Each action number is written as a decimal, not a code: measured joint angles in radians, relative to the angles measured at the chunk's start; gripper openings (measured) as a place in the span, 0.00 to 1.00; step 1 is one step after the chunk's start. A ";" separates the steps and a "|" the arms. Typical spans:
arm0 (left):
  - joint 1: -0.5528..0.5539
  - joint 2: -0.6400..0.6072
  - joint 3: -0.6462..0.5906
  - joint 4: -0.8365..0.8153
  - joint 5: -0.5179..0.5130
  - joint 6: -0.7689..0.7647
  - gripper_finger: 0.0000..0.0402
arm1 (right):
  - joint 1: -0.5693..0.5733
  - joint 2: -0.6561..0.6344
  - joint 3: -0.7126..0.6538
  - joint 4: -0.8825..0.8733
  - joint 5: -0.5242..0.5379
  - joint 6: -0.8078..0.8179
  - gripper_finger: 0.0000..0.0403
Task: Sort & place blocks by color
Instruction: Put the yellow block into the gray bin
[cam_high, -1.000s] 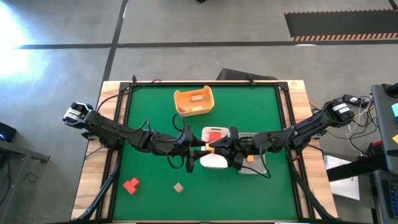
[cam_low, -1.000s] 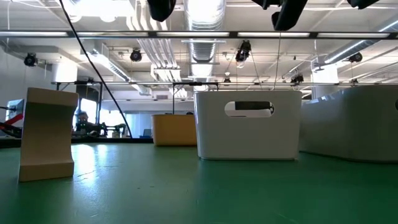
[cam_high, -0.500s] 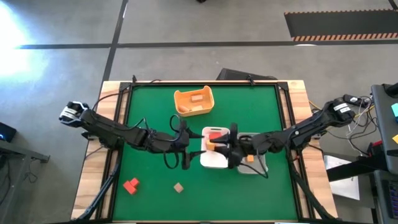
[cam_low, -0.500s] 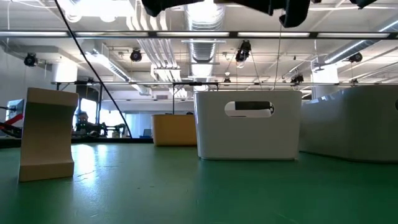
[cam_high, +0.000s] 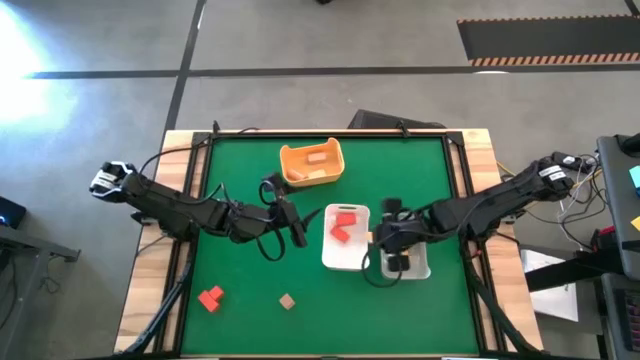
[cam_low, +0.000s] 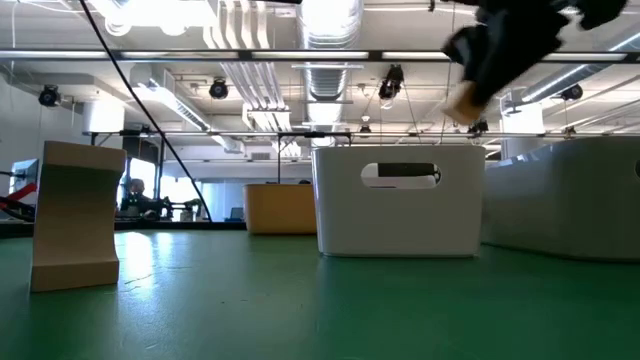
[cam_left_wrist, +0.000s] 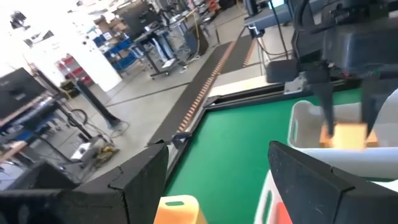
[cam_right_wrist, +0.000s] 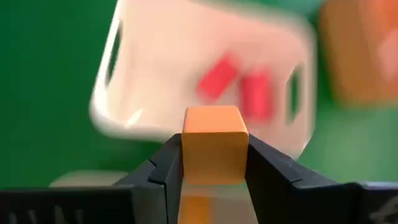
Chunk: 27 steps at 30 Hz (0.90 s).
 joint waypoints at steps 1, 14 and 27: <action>0.001 -0.001 0.000 0.000 -0.004 0.011 0.64 | -0.002 0.000 0.015 -0.066 -0.040 0.050 0.31; 0.015 -0.002 0.000 -0.005 -0.014 0.018 0.64 | -0.005 0.000 -0.090 -0.402 -0.341 0.281 0.31; 0.015 -0.002 0.000 -0.004 -0.014 0.011 0.64 | -0.005 0.000 -0.206 -0.322 -0.342 0.257 0.34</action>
